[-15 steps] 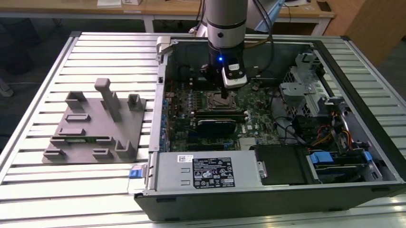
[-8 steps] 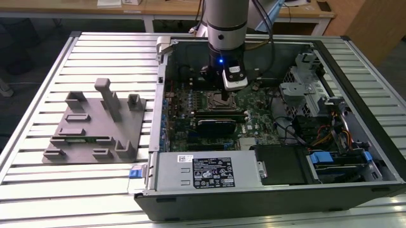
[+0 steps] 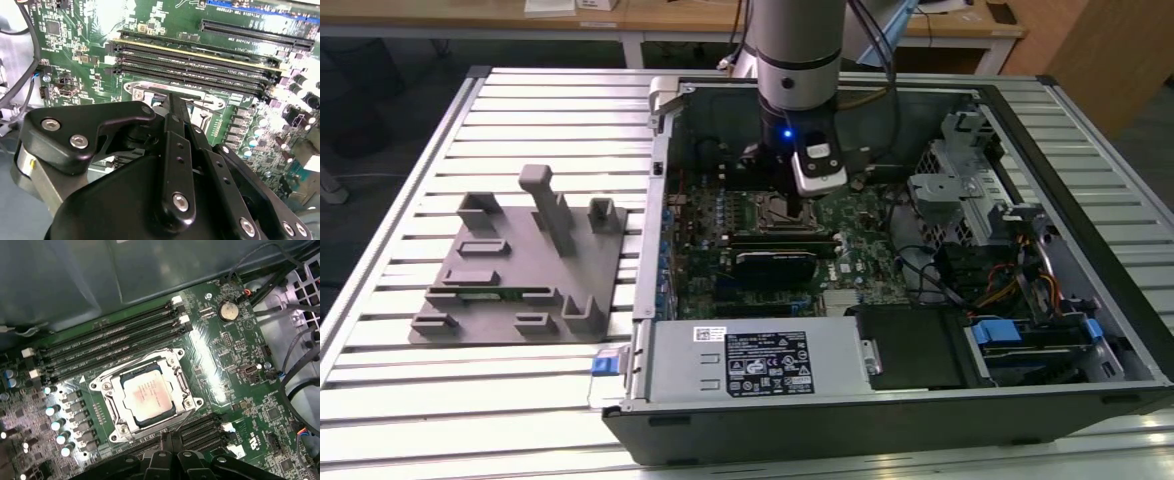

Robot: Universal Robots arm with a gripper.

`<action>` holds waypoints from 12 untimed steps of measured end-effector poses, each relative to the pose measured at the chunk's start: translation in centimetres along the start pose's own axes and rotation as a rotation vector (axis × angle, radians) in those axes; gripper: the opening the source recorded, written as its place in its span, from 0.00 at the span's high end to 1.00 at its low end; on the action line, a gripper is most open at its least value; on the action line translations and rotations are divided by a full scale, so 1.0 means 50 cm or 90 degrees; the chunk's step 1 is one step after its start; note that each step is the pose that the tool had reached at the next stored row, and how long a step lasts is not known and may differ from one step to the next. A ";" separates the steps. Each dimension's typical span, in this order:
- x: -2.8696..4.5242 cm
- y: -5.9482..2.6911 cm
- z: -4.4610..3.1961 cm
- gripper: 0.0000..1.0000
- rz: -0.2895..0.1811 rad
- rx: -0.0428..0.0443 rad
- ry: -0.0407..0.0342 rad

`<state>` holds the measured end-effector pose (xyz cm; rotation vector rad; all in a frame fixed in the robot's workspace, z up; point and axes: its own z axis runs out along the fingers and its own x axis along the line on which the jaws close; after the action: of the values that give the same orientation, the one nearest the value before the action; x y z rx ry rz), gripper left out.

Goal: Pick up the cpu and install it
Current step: 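Install the second cpu locking lever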

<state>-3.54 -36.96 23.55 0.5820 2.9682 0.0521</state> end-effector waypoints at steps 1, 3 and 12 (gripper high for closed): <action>0.000 0.000 0.000 0.89 -0.006 0.0010 -0.0003; 0.000 0.000 0.001 0.89 -0.018 0.0025 -0.0007; 0.001 -0.001 0.005 0.89 -0.096 -0.0028 0.0028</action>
<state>-3.55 -36.97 23.27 0.3563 3.0049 0.0465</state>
